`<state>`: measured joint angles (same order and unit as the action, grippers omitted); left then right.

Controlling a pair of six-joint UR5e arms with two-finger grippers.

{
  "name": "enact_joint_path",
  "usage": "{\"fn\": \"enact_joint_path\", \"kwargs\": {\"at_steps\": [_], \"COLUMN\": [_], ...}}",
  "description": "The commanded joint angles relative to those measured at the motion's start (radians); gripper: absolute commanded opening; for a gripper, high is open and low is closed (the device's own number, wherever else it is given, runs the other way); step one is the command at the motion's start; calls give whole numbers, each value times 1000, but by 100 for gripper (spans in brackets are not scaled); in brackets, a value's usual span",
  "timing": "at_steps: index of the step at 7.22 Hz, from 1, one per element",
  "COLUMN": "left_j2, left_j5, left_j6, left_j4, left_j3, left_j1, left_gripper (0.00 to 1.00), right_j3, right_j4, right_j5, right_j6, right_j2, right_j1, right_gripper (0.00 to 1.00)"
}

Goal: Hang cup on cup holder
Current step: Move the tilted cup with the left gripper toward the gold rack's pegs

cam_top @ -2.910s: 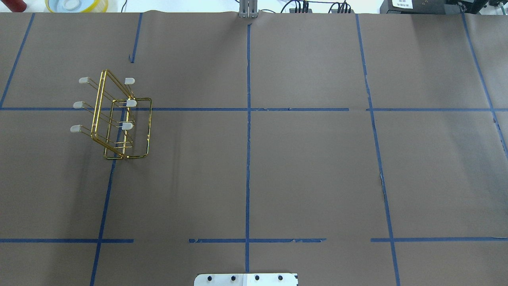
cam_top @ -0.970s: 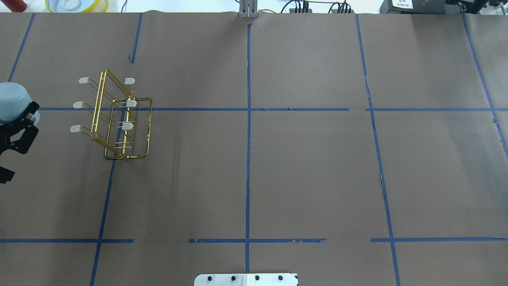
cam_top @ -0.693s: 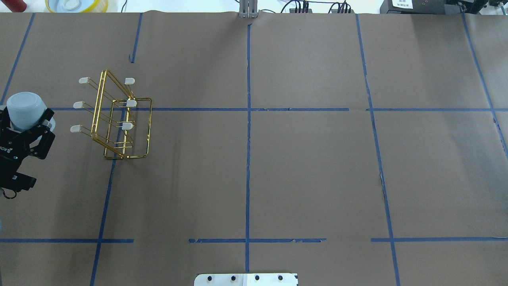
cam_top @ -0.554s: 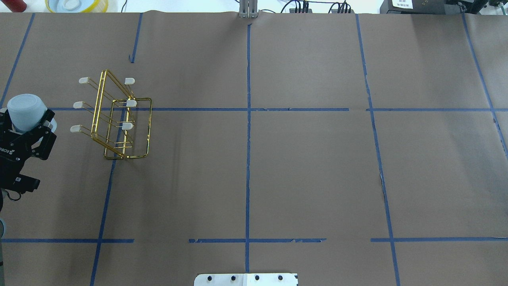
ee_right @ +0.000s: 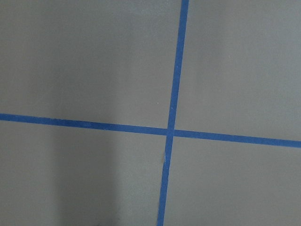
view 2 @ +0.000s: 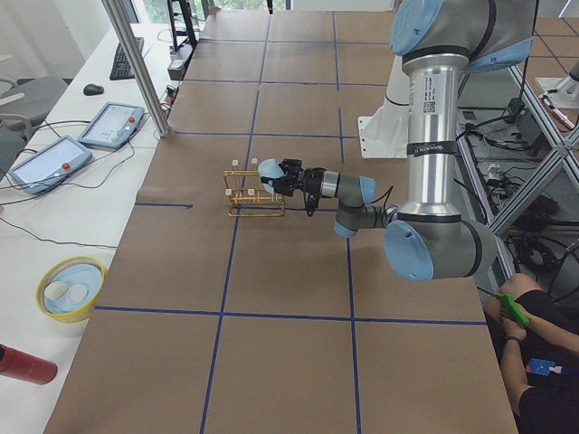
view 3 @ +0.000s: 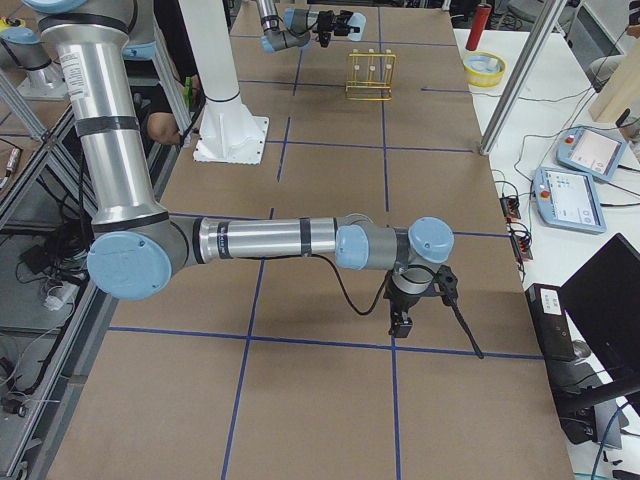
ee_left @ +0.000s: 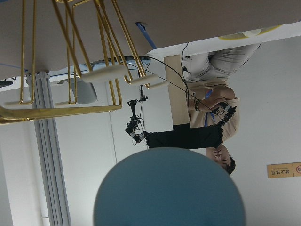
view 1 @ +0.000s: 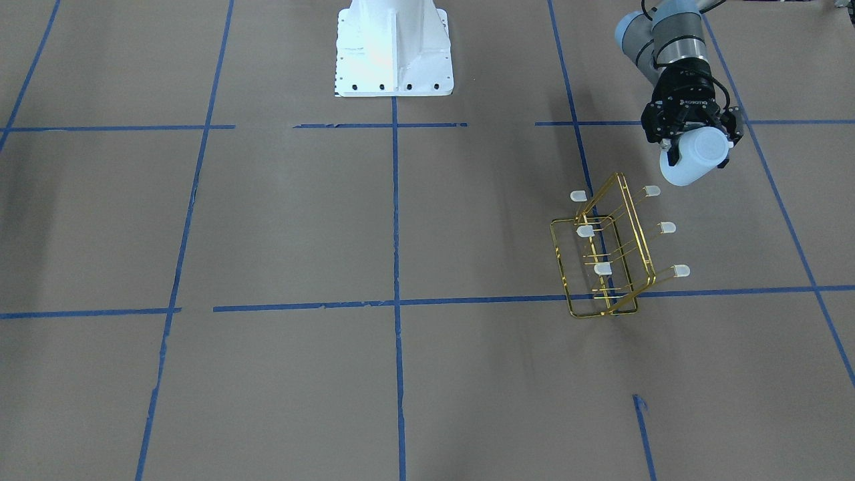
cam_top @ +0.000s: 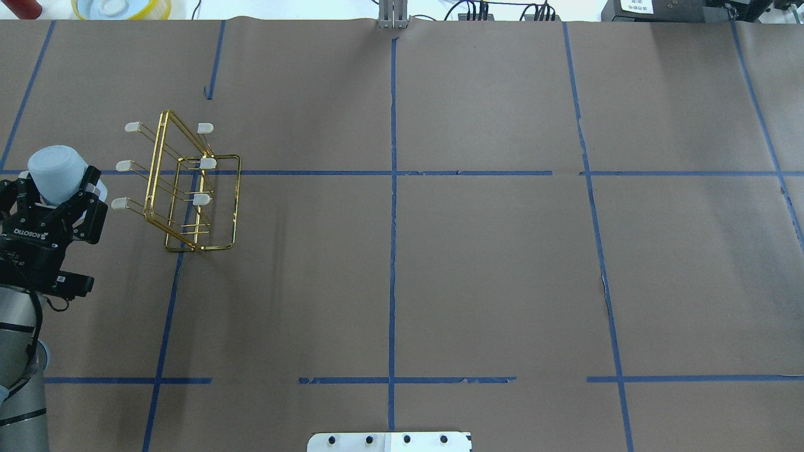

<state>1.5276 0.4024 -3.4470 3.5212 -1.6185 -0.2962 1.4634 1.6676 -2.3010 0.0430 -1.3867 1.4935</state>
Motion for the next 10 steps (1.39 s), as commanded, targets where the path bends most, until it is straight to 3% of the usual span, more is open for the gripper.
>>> {"fn": "enact_joint_path", "kwargs": {"at_steps": [1, 4, 10], "left_j2": [31, 92, 92], "left_j5": [-5, -5, 6], "left_j6": [-1, -3, -11], "left_j4": [-2, 2, 2], "left_j3": [17, 89, 136], "left_j1": [0, 5, 8], "left_gripper": [0, 0, 0], "right_j3": [0, 0, 0], "right_j4": [0, 1, 0], "right_j5": [0, 0, 0], "right_j6": [0, 0, 0], "right_j2": [0, 0, 0], "right_j1": [1, 1, 1], "right_gripper": [100, 100, 100]}}
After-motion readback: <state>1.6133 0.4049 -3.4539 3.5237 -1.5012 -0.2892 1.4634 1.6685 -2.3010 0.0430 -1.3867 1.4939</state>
